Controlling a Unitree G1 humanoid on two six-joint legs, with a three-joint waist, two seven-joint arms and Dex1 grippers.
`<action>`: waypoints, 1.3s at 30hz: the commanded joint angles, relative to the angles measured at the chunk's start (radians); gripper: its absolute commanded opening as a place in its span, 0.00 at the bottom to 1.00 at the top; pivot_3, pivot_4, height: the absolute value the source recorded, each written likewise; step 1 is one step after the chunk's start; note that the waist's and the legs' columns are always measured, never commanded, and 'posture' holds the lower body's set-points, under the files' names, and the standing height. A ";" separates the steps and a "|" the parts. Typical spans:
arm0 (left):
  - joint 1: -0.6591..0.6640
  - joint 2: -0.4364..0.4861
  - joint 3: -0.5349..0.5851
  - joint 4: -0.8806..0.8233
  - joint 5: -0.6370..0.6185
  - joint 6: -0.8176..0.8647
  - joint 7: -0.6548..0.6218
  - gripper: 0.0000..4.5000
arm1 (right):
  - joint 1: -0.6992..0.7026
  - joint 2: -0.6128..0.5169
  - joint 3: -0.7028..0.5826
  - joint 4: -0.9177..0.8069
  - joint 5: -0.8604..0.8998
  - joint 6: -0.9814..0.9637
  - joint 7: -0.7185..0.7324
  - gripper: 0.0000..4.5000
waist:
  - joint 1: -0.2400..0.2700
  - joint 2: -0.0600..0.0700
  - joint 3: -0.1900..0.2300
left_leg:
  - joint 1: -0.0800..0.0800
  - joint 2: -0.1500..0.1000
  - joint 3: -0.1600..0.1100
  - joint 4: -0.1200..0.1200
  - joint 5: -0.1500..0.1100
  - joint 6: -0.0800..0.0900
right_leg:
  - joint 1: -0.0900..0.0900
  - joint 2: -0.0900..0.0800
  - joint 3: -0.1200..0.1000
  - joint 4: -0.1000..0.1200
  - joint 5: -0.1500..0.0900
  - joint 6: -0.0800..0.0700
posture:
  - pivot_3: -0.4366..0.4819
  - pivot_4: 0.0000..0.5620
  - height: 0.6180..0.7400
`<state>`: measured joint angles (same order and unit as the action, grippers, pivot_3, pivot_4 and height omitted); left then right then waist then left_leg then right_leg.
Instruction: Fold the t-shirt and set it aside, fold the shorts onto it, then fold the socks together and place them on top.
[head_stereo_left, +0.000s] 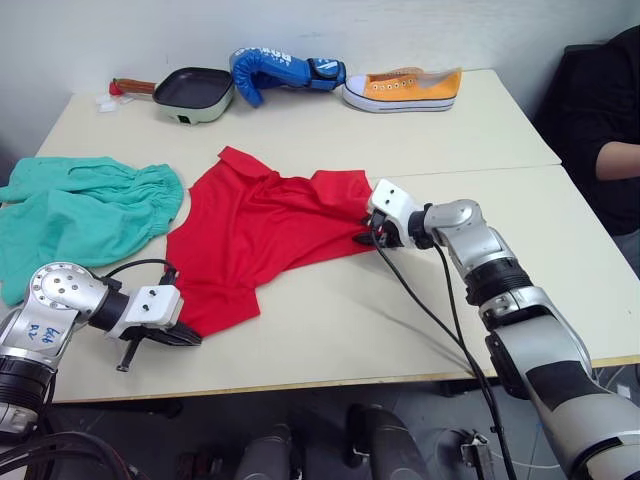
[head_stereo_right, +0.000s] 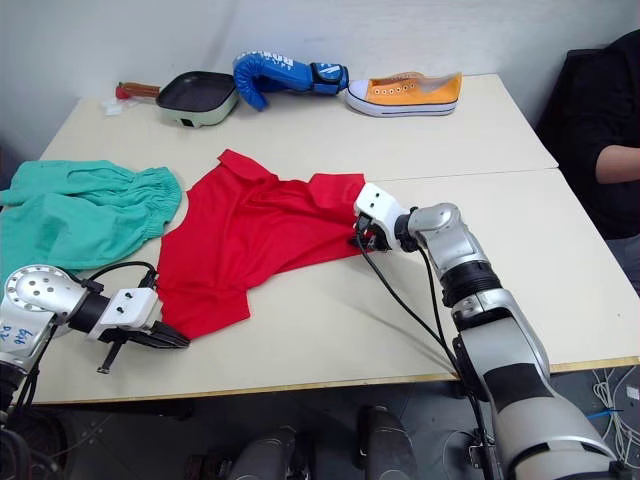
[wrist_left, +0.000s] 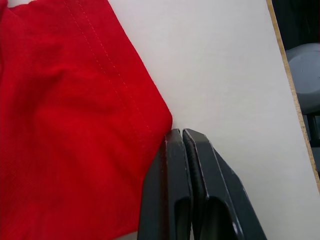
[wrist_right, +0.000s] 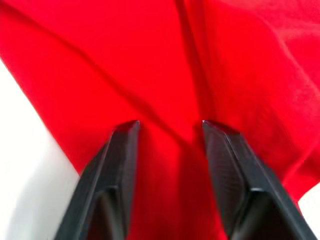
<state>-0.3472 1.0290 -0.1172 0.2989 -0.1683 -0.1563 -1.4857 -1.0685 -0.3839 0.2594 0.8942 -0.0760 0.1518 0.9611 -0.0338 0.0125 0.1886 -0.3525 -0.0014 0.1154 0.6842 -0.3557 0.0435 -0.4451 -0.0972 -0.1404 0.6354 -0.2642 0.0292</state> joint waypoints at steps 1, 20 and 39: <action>0.017 -0.007 0.002 0.020 0.032 -0.004 0.025 0.00 | -0.029 0.002 -0.010 0.050 -0.011 -0.009 0.017 0.26 | 0.002 0.000 0.000 | 0.000 0.000 0.000 0.000 0.000 0.000 | 0.000 0.000 0.000 0.000 0.000 0.000 | 0.48 0.27 1.00; 0.049 0.003 0.031 -0.146 -0.080 0.184 -0.022 0.00 | 0.547 -0.415 -0.237 -1.083 0.224 0.138 0.197 0.01 | 0.023 -0.001 0.000 | -0.006 -0.001 -0.008 0.000 -0.002 0.001 | 0.000 0.001 -0.003 -0.008 0.000 0.001 | 0.48 0.27 1.00; -0.009 -0.021 -0.012 -0.087 -0.044 0.148 -0.034 0.00 | 0.405 -0.214 -0.070 -0.897 0.179 0.282 -0.028 0.60 | 0.027 -0.011 0.004 | -0.002 0.001 -0.002 0.000 -0.001 -0.002 | 0.000 0.003 0.001 -0.007 0.002 -0.002 | 0.48 0.27 1.00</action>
<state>-0.3584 1.0027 -0.1364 0.2130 -0.2184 -0.0007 -1.5001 -0.6205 -0.6102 0.1686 -0.0579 0.1296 0.4651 0.9429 -0.0065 0.0015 0.1922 -0.3548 -0.0010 0.1138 0.6842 -0.3565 0.0424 -0.4453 -0.0943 -0.1390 0.6287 -0.2625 0.0275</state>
